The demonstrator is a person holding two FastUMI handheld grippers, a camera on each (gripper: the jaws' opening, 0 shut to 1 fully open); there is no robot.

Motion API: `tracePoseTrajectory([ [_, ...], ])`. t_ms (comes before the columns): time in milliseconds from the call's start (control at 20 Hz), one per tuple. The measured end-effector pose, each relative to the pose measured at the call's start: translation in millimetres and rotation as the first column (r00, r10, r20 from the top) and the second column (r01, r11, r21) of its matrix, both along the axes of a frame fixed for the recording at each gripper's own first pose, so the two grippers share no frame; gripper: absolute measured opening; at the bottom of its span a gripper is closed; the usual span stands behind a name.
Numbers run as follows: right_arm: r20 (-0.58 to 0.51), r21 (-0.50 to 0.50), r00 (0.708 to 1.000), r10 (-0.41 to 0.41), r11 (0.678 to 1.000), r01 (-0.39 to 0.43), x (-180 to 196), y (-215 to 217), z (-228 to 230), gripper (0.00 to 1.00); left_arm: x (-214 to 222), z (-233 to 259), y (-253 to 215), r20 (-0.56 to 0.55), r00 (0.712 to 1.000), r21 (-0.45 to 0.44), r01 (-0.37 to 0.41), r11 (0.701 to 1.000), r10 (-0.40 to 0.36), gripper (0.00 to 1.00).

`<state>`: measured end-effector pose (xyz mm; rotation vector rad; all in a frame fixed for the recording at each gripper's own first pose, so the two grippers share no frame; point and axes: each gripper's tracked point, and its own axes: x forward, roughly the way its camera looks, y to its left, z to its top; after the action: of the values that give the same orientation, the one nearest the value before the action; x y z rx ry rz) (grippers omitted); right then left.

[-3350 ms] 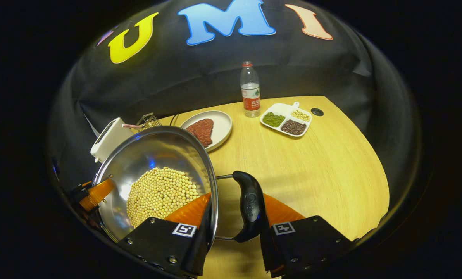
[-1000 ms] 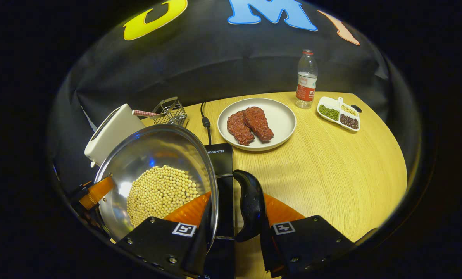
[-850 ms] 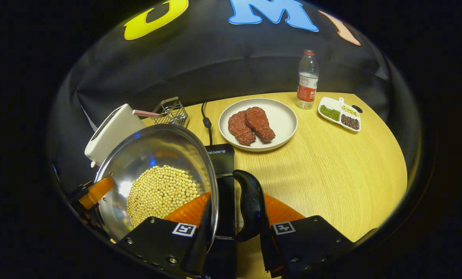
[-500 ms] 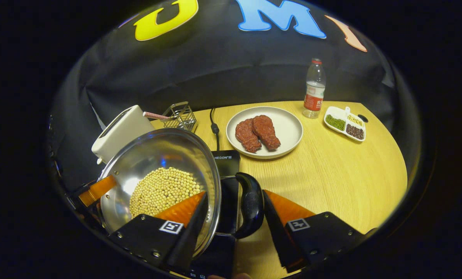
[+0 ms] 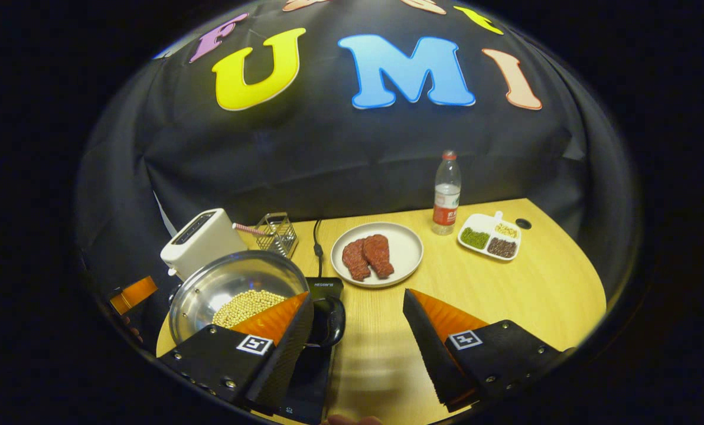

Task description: First push the handle of the pot to place it horizontally, then grasp the pot with both hands and set it on the induction cooktop.

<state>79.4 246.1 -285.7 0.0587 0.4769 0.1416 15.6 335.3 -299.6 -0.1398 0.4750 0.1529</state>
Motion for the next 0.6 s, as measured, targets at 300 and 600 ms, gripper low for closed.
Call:
tracePoseTrajectory([
  [300,0.204,-0.006,0.979,0.005,1.0,-0.004,-26,-65,111,0.93,1,106,-122,0.167,0.984,0.021,0.065,0.998,-0.068,0.95],
  [600,0.375,0.012,0.925,-0.06,0.998,0.06,-49,-146,210,0.92,-1,202,-262,0.312,0.94,0.039,0.133,0.99,-0.139,0.96],
])
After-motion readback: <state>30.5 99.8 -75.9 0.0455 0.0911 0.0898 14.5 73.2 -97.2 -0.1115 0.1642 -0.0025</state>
